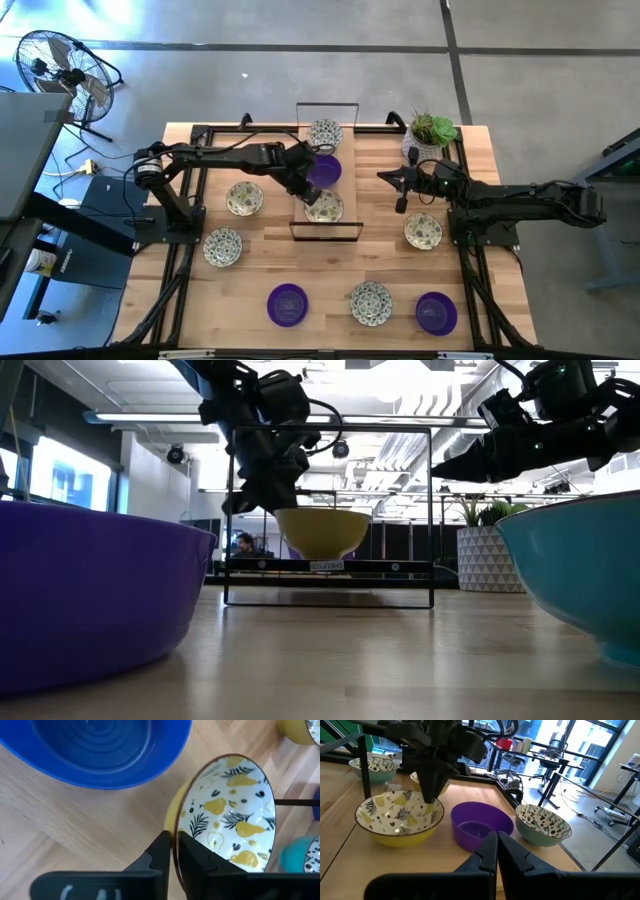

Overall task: Pick & Place Mini bowls
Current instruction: Put the bottom yellow patterned bowl on the shelf, then stack the right violet bowl on top of the violet bowl on the shelf

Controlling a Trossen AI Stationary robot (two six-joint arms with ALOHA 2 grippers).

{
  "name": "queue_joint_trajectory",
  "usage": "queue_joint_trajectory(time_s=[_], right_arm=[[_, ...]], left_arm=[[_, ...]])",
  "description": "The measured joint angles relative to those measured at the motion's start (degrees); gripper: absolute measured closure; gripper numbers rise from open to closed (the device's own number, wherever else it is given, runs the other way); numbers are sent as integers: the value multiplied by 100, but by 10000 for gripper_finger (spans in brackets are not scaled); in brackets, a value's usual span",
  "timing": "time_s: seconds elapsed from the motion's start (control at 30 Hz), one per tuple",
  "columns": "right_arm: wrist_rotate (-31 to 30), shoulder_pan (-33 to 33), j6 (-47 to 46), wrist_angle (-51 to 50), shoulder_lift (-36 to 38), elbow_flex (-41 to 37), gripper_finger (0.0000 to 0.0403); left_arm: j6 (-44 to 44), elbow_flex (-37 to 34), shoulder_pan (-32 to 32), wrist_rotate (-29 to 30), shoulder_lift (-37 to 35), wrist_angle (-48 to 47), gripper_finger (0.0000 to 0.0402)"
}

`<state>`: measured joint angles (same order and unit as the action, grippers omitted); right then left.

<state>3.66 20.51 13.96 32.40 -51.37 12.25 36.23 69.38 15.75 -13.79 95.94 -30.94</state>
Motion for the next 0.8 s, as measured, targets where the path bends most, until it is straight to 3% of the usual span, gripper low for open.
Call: queue_joint_trajectory(time_s=[0.37, 0.8], right_arm=[[0, 0, 0, -2, 0, 0, 401], [2, 0, 0, -2, 0, 0, 402]], left_arm=[[21, 0, 0, -366, 0, -116, 325], [-237, 109, 6, -238, -7, -491, 280]])
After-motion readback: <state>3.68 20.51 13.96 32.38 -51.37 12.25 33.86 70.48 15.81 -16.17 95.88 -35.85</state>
